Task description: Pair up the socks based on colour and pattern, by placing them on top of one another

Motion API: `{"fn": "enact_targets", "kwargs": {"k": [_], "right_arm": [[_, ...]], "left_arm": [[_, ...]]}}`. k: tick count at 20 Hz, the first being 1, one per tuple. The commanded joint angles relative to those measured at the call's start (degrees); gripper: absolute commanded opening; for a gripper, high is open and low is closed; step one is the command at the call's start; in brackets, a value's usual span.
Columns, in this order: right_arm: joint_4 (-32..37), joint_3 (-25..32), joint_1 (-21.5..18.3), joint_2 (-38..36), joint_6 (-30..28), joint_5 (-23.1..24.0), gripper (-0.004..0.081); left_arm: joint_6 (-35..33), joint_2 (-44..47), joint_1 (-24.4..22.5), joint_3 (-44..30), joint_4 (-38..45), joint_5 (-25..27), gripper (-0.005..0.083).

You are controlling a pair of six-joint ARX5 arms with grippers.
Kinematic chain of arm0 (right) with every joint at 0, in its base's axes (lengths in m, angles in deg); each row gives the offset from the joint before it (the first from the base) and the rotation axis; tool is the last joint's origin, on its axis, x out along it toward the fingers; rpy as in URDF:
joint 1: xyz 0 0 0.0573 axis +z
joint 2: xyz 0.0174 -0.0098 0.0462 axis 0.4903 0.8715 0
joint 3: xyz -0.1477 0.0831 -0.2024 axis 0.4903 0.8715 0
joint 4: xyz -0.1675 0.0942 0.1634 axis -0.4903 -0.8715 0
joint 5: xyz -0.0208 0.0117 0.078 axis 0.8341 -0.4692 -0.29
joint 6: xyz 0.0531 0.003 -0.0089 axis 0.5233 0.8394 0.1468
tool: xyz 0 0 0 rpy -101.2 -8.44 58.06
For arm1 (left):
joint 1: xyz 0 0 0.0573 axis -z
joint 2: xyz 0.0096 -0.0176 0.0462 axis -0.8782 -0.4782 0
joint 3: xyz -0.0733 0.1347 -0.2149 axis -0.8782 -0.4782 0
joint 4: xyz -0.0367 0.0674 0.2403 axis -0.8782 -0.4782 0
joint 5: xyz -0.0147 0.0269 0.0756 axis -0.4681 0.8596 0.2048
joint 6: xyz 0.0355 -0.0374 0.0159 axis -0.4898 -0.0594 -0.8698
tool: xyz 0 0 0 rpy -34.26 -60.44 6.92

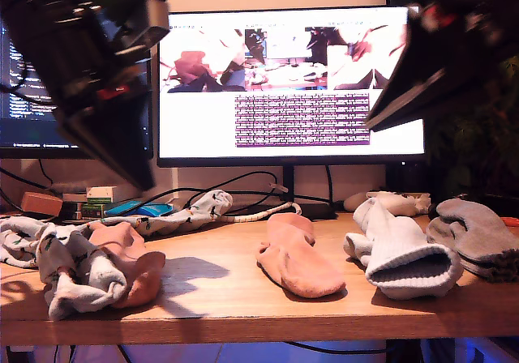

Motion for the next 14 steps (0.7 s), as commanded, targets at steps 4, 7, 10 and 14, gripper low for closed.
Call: {"fn": "enact_targets", "kwargs": {"k": [4,7,10,14], "right_arm": [[0.5,-0.9,0.2,0.2,-0.1,0.1,-0.0013],[0.6,-0.9,0.2,0.2,-0.1,0.1,-0.0012],[0.6,-0.9,0.2,0.2,0.0,0.0,-0.0012],[0.6,-0.9,0.2,0.2,0.0,0.0,-0.0013]], "left_arm": [[9.8,-2.2,1.1,0.3,0.5,1.2,0.0481],[12.1,-3.6,1.2,1.0,0.5,1.4,0.0556],[12.2,-4.6,1.5,1.3,0.6,2.8,0.0574],[14.5,-7.9,1.7,1.4,0.7,3.3,0.0572]]}}
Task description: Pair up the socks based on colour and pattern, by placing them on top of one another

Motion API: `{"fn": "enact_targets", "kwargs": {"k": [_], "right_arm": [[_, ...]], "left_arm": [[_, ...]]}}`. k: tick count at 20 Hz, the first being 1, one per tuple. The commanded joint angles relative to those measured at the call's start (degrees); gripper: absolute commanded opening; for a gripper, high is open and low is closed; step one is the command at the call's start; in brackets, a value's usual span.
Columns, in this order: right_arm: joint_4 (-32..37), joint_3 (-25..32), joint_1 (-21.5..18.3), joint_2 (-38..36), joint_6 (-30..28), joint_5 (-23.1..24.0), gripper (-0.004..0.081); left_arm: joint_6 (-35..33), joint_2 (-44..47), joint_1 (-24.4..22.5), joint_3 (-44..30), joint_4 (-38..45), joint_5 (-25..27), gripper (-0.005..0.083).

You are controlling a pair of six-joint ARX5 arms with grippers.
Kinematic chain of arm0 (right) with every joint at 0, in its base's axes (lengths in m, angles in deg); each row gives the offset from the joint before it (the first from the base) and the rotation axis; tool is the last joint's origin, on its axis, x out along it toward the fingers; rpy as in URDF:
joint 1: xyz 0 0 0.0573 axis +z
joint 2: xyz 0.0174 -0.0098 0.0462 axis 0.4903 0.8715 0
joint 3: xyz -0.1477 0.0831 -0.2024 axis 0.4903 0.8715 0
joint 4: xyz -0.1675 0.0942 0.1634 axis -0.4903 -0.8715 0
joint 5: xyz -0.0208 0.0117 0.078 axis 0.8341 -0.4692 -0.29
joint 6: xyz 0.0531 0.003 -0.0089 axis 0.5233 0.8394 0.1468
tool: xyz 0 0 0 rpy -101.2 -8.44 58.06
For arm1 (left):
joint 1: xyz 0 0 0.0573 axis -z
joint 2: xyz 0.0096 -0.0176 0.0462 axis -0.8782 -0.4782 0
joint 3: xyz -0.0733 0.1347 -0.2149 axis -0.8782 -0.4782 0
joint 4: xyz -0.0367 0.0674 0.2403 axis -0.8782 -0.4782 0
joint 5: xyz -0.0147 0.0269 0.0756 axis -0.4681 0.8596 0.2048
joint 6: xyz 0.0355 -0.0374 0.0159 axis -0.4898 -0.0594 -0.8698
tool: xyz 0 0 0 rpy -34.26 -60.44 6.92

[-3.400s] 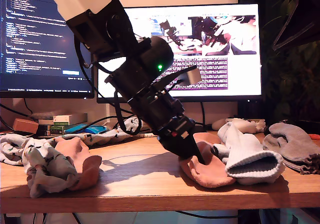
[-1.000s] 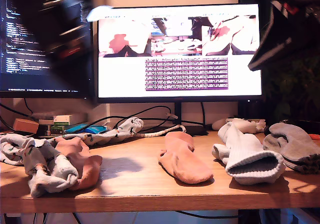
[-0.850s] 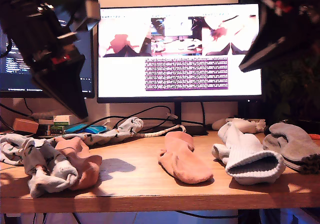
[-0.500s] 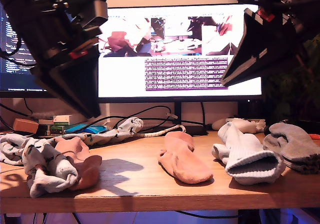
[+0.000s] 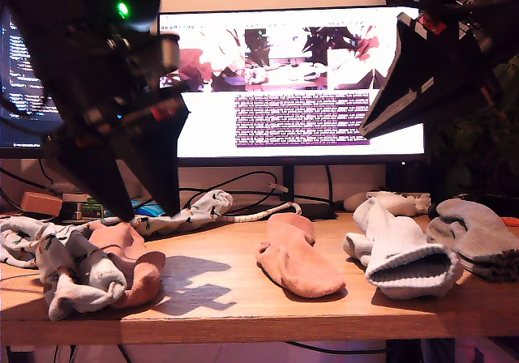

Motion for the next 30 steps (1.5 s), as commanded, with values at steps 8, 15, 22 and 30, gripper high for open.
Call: {"fn": "enact_targets", "kwargs": {"k": [8,15,22,30], "right_arm": [[0.6,-0.7,0.2,-0.2,0.0,-0.1,-0.0013],[0.6,-0.7,0.2,-0.2,0.0,-0.1,-0.0012],[-0.1,-0.7,0.5,0.3,3.7,-0.7,-0.0012],[7.8,-0.7,4.4,2.5,2.1,-2.6,0.0276]], "left_arm": [[0.4,-7.5,1.7,1.8,-1.2,2.3,0.0399],[-1.3,-8.7,1.6,2.0,-1.2,1.1,-0.0025],[-4.9,-6.6,1.7,5.9,-3.5,-0.8,-0.0023],[-3.1,-1.4,1.1,8.1,0.3,-7.7,-0.0023]]}}
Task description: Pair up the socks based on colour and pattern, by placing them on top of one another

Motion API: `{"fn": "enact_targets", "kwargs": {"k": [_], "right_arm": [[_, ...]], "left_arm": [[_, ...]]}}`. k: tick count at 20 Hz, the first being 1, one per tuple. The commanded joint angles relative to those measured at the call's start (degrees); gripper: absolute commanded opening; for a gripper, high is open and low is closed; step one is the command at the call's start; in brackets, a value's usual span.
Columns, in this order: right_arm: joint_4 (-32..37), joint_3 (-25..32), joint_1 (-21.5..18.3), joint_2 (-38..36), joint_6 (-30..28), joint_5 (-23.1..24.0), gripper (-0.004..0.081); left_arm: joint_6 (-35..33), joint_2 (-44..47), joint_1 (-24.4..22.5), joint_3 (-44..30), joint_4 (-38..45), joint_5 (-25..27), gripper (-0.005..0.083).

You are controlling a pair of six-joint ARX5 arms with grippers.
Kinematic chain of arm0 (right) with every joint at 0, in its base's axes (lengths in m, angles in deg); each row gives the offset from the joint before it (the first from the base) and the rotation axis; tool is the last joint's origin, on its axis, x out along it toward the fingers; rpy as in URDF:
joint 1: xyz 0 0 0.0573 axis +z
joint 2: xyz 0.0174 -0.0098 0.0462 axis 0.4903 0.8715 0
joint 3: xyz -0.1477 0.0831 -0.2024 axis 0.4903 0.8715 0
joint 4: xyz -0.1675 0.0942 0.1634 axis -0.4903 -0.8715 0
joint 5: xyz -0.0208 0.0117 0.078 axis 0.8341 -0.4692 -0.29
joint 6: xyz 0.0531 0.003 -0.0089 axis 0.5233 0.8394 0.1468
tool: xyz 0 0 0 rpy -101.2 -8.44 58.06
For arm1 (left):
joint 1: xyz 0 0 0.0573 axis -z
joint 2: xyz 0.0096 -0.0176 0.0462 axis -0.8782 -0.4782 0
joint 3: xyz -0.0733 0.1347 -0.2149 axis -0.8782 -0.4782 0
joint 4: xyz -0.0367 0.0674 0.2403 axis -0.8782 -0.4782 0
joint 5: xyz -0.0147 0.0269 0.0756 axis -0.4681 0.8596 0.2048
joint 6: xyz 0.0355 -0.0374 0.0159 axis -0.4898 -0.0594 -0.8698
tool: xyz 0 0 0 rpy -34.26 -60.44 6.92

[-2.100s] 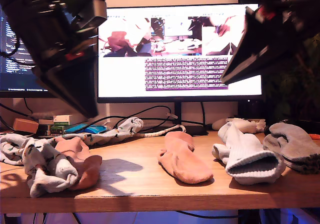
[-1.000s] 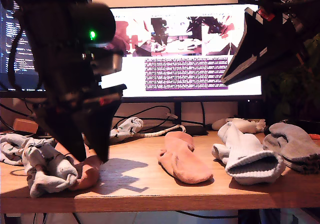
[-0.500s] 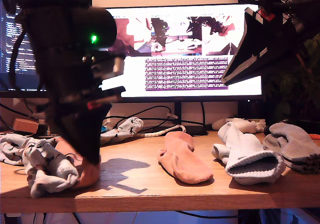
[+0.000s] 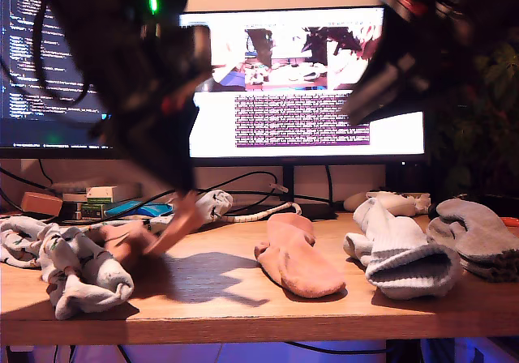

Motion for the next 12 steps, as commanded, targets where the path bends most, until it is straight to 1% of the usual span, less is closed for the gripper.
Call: {"fn": "enact_targets", "kwargs": {"k": [1,3,4,6,9,12], "right_arm": [[2.1,-0.7,2.0,2.0,-0.6,-0.2,0.0316],[4.8,-0.7,4.0,4.2,-0.6,0.2,0.0355],[7.0,-0.7,5.1,5.3,-0.2,1.4,0.0355],[11.3,-0.7,6.2,7.5,1.3,2.3,0.0376],[15.7,-0.7,6.2,10.3,3.7,3.8,0.0387],[19.0,-0.7,6.1,12.0,5.4,3.7,0.0411]], "left_arm": [[2.5,0.6,-0.6,1.9,1.5,-2.1,-0.0023],[5.5,0.6,-0.5,2.9,3.3,-3.9,-0.0023],[5.8,0.6,-0.5,3.4,3.8,-4.3,-0.0023],[7.6,0.6,-0.5,3.9,4.8,-5.2,-0.0023],[7.8,0.6,-0.5,3.9,4.9,-5.4,-0.0023],[8.1,0.6,-0.5,4.0,5.1,-5.6,-0.0023]]}}
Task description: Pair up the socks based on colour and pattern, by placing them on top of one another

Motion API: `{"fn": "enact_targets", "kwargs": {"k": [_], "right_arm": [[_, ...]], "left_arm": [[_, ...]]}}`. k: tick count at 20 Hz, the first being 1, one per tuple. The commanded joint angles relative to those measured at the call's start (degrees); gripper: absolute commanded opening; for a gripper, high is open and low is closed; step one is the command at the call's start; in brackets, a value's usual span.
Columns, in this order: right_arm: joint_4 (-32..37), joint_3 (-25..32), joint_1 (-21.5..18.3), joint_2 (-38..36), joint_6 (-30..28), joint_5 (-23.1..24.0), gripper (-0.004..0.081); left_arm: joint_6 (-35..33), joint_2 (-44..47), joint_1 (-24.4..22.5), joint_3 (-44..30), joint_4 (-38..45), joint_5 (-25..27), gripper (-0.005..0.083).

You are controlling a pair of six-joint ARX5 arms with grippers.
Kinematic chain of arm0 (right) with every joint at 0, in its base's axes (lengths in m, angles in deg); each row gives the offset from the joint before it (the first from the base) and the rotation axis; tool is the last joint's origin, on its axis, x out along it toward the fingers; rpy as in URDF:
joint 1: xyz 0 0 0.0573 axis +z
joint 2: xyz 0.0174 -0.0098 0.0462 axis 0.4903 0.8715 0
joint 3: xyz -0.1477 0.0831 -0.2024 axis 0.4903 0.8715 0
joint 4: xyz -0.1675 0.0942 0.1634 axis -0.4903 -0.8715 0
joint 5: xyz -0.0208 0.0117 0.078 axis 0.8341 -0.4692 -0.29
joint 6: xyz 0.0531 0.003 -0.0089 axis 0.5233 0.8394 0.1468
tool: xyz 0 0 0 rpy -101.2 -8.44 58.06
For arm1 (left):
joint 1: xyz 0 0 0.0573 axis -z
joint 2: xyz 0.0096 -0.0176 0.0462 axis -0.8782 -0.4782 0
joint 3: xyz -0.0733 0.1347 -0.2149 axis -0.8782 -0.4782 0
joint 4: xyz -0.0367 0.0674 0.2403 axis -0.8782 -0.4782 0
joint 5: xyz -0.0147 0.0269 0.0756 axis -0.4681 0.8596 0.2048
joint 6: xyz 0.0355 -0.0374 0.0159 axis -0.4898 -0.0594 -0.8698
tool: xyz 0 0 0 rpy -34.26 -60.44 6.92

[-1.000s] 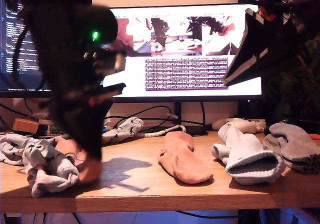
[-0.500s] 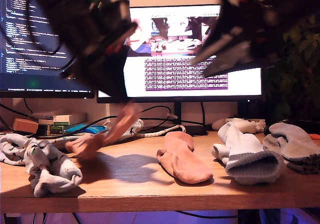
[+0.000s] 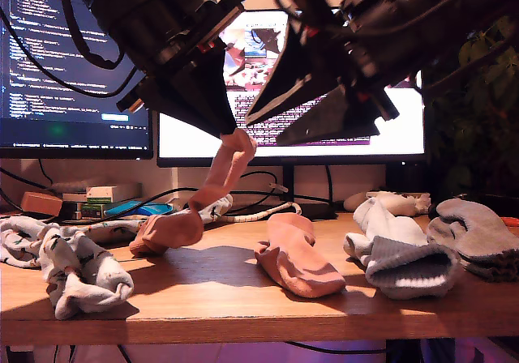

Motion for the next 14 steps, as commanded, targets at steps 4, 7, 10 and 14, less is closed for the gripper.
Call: {"fn": "enact_targets", "kwargs": {"k": [4,7,10,14], "right_arm": [[4.0,-0.8,0.2,3.3,1.7,0.3,0.0411],[4.9,-2.0,0.2,5.3,1.8,0.2,0.0396],[4.9,-3.3,0.2,5.9,1.8,2.0,0.0142],[3.9,-5.4,0.1,5.9,1.6,3.6,-0.0013]], "left_arm": [[1.8,0.5,0.0,0.1,1.4,-2.0,-0.0023],[2.2,0.5,0.0,0.2,1.5,-2.1,-0.0023],[2.8,0.5,0.0,0.2,1.4,-2.9,-0.0023],[2.5,0.5,0.0,0.2,1.3,-4.0,-0.0020]]}}
